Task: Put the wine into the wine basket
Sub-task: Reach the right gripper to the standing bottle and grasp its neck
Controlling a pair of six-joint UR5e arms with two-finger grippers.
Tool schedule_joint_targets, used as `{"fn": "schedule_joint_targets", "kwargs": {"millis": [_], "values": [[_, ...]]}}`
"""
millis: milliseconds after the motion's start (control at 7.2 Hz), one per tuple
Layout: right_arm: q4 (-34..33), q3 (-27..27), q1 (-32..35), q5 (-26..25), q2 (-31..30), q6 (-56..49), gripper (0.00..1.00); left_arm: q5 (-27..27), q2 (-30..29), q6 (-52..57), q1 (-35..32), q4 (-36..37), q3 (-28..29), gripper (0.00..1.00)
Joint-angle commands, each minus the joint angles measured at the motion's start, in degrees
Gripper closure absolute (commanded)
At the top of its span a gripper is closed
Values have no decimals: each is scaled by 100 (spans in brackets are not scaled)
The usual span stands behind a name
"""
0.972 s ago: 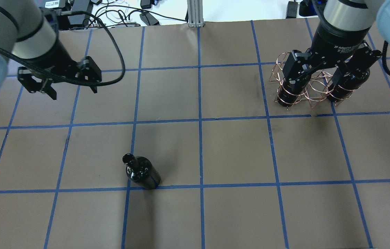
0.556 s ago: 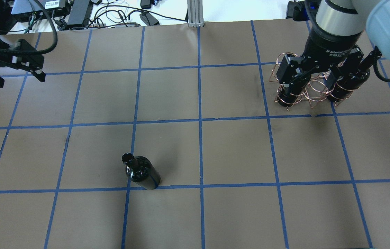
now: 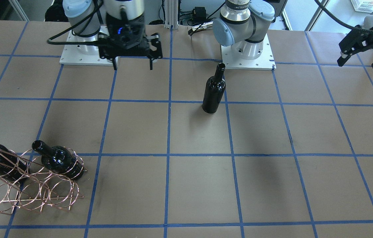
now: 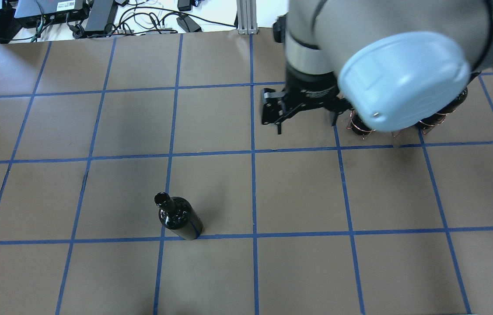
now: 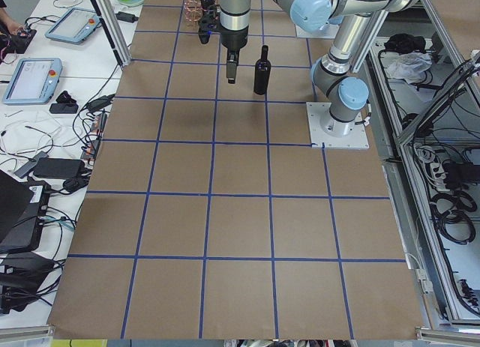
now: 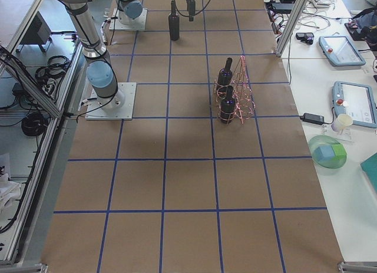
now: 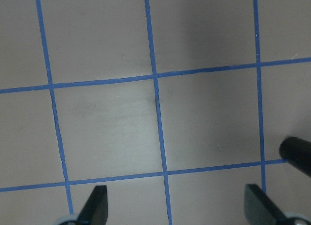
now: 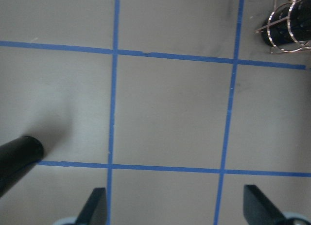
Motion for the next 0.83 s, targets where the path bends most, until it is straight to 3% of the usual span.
{"fn": "schedule_joint_targets", "kwargs": {"millis": [0,139,417,694], "values": [[-572,-133,765,36,310,812,0,22,91,149,86,-278,-83,0],[-750,-159,1029,37,485,873,0,57,-14,280,199,-254,-110,0],[-1303,-203,1670,447,784,1967,0,75,-111,290,235,-193,-128,0],[-1332,-212,1918,205,987,2007,0,180,-121,290,236,-183,-154,0]]}}
